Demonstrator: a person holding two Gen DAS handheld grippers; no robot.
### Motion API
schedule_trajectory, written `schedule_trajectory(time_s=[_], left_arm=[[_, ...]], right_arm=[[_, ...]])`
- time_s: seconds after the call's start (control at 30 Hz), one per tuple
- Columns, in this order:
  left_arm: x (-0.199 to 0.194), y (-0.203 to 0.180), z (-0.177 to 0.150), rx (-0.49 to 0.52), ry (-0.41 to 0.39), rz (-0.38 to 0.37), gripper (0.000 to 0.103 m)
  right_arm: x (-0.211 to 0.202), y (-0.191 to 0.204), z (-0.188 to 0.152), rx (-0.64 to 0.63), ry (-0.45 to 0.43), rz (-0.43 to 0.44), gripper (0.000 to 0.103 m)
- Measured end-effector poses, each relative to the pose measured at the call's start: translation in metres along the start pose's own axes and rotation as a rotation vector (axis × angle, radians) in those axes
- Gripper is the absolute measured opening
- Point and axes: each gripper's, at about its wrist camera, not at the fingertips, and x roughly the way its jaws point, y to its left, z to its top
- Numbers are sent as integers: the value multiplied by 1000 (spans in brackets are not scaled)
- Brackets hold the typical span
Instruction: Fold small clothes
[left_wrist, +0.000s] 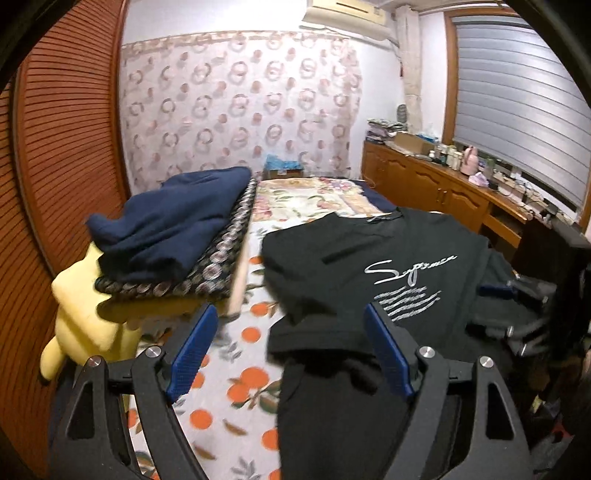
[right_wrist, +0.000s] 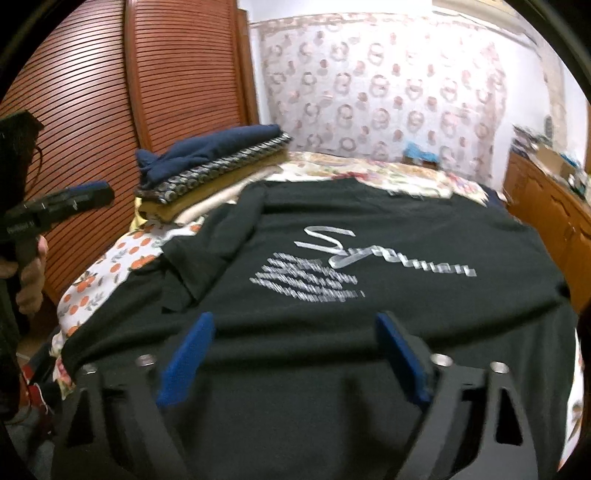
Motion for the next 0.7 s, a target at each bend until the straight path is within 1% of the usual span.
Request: schedule_trajectory(time_s=[0.03,0.1,0.2,0.33,0.43,0.5,0.53,0.57,0.6,0.7], left_arm=[[-1,2,-3,-1,0,11,82],[-1,8,-8,-10,3,22,82],[-1,14,-12,-29,10,27,82],[-4,22,-17,-40,8,47,82],[-9,31,-18,-55,0,56,82],[-11,36,-20,-65,-4,62,82],[-12,39,-22,-70,-4,66,82],[-12,41,-22,-73,-4,70,82],[-13,43,-23,-76,-3,73,82],[-13,48,-26,-87,2,82,82]], right_arm=[[0,3,5,-14,-3,9,78],[0,10,18,-50,-16,48,72],[8,23,34,-101,-19,91,70],[30,46,53,-167,-7,157,70],[54,59,64,-202,28,224,68],[74,69,68,-225,72,279,60],[85,70,70,-232,90,297,58],[97,78,71,-245,117,312,54],[105,79,72,-255,129,314,49],[130,92,70,-300,172,305,47]])
